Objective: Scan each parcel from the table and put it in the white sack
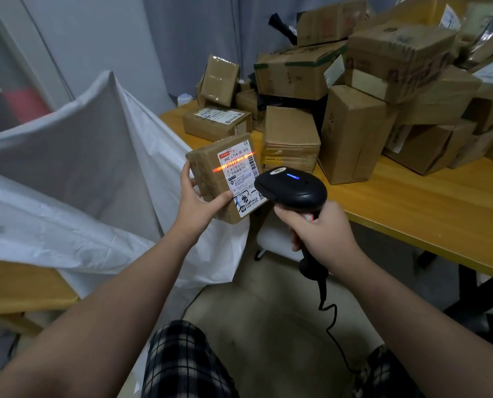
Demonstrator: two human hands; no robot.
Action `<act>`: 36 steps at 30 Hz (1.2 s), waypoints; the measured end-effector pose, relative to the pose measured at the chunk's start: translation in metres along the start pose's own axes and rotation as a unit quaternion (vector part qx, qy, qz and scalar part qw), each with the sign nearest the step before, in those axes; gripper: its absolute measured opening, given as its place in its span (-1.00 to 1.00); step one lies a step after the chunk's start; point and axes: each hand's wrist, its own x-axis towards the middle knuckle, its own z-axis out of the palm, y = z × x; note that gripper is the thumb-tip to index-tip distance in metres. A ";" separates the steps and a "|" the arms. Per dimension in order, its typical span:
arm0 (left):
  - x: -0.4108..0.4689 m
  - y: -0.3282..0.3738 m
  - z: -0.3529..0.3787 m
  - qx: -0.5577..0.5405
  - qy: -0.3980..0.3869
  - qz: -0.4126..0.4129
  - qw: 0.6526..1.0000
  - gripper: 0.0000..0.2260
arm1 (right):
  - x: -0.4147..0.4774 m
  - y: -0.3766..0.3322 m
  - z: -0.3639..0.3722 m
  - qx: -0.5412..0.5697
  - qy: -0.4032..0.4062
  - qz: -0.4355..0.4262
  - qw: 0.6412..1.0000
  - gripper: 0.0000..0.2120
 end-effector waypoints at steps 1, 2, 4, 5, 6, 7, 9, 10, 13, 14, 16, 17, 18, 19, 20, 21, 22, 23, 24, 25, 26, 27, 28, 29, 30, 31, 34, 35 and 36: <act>0.001 0.000 0.000 0.002 0.000 0.000 1.000 -0.12 | 0.000 0.000 0.000 -0.001 -0.001 0.000 1.000 -0.85; 0.003 -0.001 -0.001 0.003 -0.001 0.000 1.000 -0.11 | 0.000 0.000 -0.001 -0.002 -0.003 0.002 1.000 -0.85; 0.004 -0.002 -0.001 0.008 -0.004 0.000 1.000 -0.11 | 0.001 0.000 -0.001 -0.004 -0.005 0.004 1.000 -0.86; 0.005 -0.003 -0.001 0.011 -0.004 0.000 1.000 -0.11 | 0.002 0.001 -0.001 -0.006 -0.006 0.003 1.000 -0.87; 0.005 -0.004 0.000 0.013 -0.004 0.000 1.000 -0.11 | 0.002 0.001 -0.001 -0.009 -0.008 0.001 1.000 -0.88; 0.005 -0.004 0.000 0.015 -0.003 -0.001 1.000 -0.11 | 0.003 0.001 0.000 -0.013 -0.011 -0.001 1.000 -0.89; 0.004 -0.005 0.000 0.012 -0.001 -0.003 1.000 -0.12 | 0.005 0.002 0.002 -0.016 -0.015 -0.004 1.000 -0.91; 0.004 -0.005 0.001 0.002 0.001 -0.006 1.000 -0.12 | 0.006 0.003 0.003 -0.013 -0.015 -0.003 1.000 -0.92; 0.004 -0.004 0.003 -0.051 0.016 -0.019 0.998 -0.13 | 0.015 0.007 0.011 0.009 -0.012 0.005 1.000 -0.90; 0.005 -0.004 0.003 -0.061 0.021 -0.023 0.998 -0.13 | 0.020 0.009 0.015 0.016 -0.013 0.005 1.000 -0.89; 0.008 -0.004 -0.001 -0.065 0.026 -0.028 0.997 -0.13 | 0.032 0.013 0.027 0.022 -0.021 0.001 1.000 -0.88; 0.011 -0.005 -0.005 -0.067 0.030 -0.028 0.997 -0.13 | 0.039 0.016 0.035 0.025 -0.031 -0.002 0.999 -0.90; 0.015 -0.006 -0.011 -0.066 0.037 -0.028 0.997 -0.13 | 0.047 0.019 0.044 0.031 -0.042 -0.002 0.999 -0.92; 0.020 -0.006 -0.017 -0.062 0.045 -0.029 0.997 -0.13 | 0.057 0.023 0.053 0.036 -0.053 0.000 0.998 -0.91; 0.027 -0.006 -0.022 -0.056 0.059 -0.034 0.996 -0.14 | 0.068 0.028 0.064 0.035 -0.064 0.004 0.997 -0.90; 0.036 -0.007 -0.029 -0.048 0.077 -0.040 0.995 -0.16 | 0.079 0.033 0.075 0.031 -0.076 0.013 0.997 -0.88; 0.047 -0.009 -0.035 -0.039 0.102 -0.047 0.993 -0.18 | 0.091 0.039 0.086 0.024 -0.087 0.025 0.996 -0.86; 0.060 -0.012 -0.042 -0.023 0.136 -0.052 0.989 -0.20 | 0.103 0.046 0.098 0.018 -0.098 0.038 0.994 -0.85; 0.073 -0.016 -0.049 0.008 0.176 -0.059 0.983 -0.21 | 0.116 0.052 0.109 0.010 -0.107 0.046 0.993 -0.83; 0.086 -0.022 -0.056 0.047 0.216 -0.067 0.973 -0.17 | 0.127 0.058 0.120 0.009 -0.114 0.051 0.992 -0.82; 0.099 -0.029 -0.062 0.092 0.249 -0.082 0.961 -0.12 | 0.137 0.063 0.130 0.015 -0.119 0.050 0.992 -0.81; 0.109 -0.040 -0.069 0.138 0.269 -0.101 0.948 -0.10 | 0.146 0.069 0.140 0.022 -0.123 0.047 0.991 -0.80; 0.116 -0.049 -0.074 0.185 0.272 -0.124 0.936 -0.08 | 0.152 0.073 0.147 0.023 -0.126 0.041 0.991 -0.82; 0.119 -0.063 -0.079 0.228 0.263 -0.160 0.924 -0.06 | 0.158 0.078 0.155 0.016 -0.135 0.037 0.990 -0.83; 0.120 -0.080 -0.082 0.262 0.250 -0.197 0.911 -0.05 | 0.163 0.085 0.161 0.002 -0.146 0.036 0.989 -0.84; 0.119 -0.099 -0.085 0.273 0.233 -0.239 0.902 -0.04 | 0.165 0.091 0.165 -0.013 -0.155 0.035 0.987 -0.85; 0.109 -0.162 -0.090 0.255 0.200 -0.375 0.869 -0.01 | 0.174 0.117 0.177 -0.063 -0.183 0.046 0.980 -0.85; 0.102 -0.175 -0.088 0.267 0.181 -0.410 0.853 -0.02 | 0.177 0.125 0.179 -0.071 -0.188 0.051 0.978 -0.83; 0.096 -0.185 -0.086 0.288 0.162 -0.435 0.837 -0.05 | 0.178 0.132 0.180 -0.075 -0.191 0.058 0.977 -0.81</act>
